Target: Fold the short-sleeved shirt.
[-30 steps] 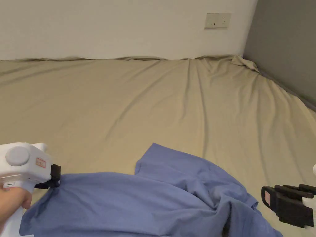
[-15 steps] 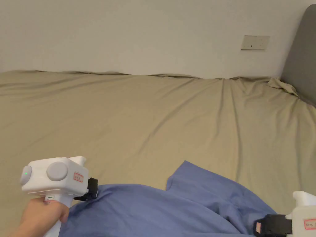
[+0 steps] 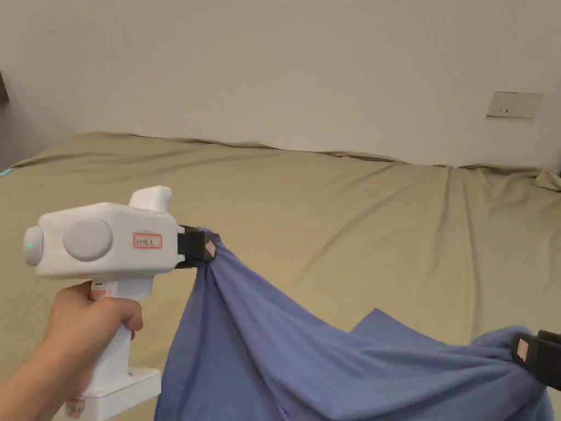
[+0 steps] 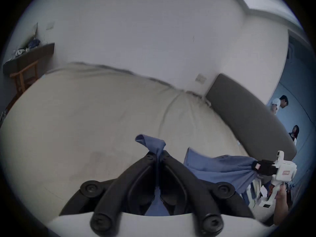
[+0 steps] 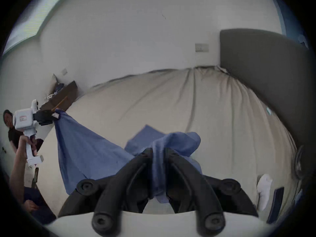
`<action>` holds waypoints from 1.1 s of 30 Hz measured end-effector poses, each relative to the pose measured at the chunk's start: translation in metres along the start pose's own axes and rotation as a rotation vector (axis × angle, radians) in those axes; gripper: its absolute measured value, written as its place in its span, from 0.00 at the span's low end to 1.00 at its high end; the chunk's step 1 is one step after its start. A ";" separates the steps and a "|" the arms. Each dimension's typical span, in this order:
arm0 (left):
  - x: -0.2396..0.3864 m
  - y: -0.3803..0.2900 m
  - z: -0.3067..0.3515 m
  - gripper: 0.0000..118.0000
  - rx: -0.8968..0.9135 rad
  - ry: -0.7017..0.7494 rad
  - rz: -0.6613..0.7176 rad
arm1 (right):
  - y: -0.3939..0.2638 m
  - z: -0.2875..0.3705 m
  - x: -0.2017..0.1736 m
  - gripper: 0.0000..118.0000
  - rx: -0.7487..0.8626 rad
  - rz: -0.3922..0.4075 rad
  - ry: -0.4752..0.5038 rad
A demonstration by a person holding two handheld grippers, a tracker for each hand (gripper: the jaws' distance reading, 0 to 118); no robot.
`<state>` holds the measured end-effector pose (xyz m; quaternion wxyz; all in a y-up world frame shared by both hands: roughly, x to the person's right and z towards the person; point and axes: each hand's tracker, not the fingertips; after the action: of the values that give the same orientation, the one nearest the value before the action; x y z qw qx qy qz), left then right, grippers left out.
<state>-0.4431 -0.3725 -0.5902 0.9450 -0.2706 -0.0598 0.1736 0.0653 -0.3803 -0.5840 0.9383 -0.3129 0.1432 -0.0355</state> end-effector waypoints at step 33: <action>-0.009 0.095 0.094 0.01 0.380 0.113 -0.086 | 0.134 -0.077 -0.002 0.12 0.276 -0.070 0.122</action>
<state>-0.4986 -0.2542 -0.5616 0.9875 -0.0940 0.0156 0.1257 0.0377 -0.3174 -0.7224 0.9601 -0.1829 0.1826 -0.1065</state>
